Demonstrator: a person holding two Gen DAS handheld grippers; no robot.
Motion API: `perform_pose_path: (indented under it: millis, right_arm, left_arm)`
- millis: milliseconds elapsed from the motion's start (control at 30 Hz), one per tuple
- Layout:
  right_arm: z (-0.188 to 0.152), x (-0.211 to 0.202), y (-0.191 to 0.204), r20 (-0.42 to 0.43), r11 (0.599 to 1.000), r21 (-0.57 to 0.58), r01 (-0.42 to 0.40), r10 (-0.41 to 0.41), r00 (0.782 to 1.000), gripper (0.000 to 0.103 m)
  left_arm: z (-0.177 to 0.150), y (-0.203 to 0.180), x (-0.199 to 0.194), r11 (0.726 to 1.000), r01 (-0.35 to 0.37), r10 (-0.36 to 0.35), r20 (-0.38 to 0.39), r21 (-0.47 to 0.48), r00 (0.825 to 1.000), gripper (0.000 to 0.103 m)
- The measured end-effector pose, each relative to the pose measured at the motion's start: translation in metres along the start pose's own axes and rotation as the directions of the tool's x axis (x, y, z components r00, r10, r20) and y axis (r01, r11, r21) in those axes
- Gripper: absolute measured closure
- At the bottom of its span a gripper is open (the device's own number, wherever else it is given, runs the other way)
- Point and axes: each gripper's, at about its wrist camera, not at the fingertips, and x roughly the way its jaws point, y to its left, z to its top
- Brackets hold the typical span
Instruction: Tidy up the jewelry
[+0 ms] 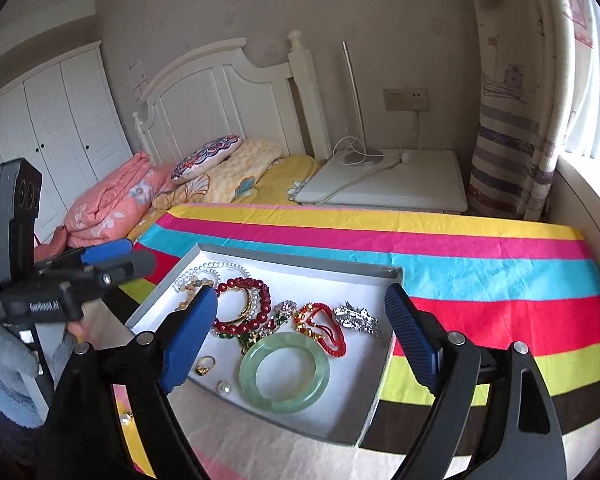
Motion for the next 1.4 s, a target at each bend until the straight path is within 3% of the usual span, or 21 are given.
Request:
perform_pose_path:
  millis: [100, 200, 300, 433, 633, 800, 900, 1033, 1400]
  right_arm:
    - [-0.009, -0.021, 0.000, 0.053, 0.999, 0.017, 0.029, -0.030, 0.998, 0.017]
    - [-0.016, -0.037, 0.002, 0.116, 0.995, 0.056, 0.078, -0.084, 0.990, 0.017]
    - [-0.022, -0.043, 0.005, 0.148, 0.981, 0.126, 0.147, -0.165, 0.975, 0.017]
    - [-0.030, -0.026, 0.013, 0.115, 0.970, 0.175, 0.167, -0.189, 0.975, 0.017]
    - [-0.051, -0.002, 0.023, 0.019, 0.966, 0.141, 0.219, -0.224, 0.975, 0.017]
    - [-0.067, 0.005, 0.029, -0.021, 0.954, 0.097, 0.284, -0.283, 0.959, 0.017]
    - [-0.077, 0.013, 0.028, -0.061, 0.947, 0.093, 0.308, -0.303, 0.951, 0.017]
    - [-0.077, 0.009, 0.030, -0.035, 0.946, 0.088, 0.311, -0.310, 0.950, 0.017]
    - [-0.075, 0.010, 0.038, -0.031, 0.948, 0.050, 0.316, -0.314, 0.949, 0.016]
  left_arm:
    - [0.010, 0.000, -0.023, 0.999, -0.048, 0.048, 0.067, -0.007, 0.997, 0.003]
    - [0.014, 0.002, -0.044, 0.992, -0.123, 0.122, 0.150, -0.006, 0.981, 0.003]
    - [0.005, 0.000, -0.051, 0.980, -0.199, 0.199, 0.185, -0.019, 0.962, 0.003]
    - [-0.023, -0.009, -0.033, 0.970, -0.240, 0.234, 0.136, 0.026, 0.963, 0.003]
    - [-0.067, -0.021, -0.005, 0.960, -0.276, 0.271, 0.092, 0.039, 0.958, 0.003]
    - [-0.095, -0.030, 0.007, 0.948, -0.308, 0.306, 0.033, 0.080, 0.951, 0.003]
    - [-0.101, -0.035, 0.004, 0.949, -0.302, 0.300, 0.036, 0.094, 0.953, 0.003]
    - [-0.100, -0.026, 0.005, 0.968, -0.246, 0.246, 0.000, 0.056, 0.969, 0.003]
    - [-0.101, -0.018, 0.014, 0.967, -0.255, 0.256, -0.037, 0.029, 0.966, 0.003]
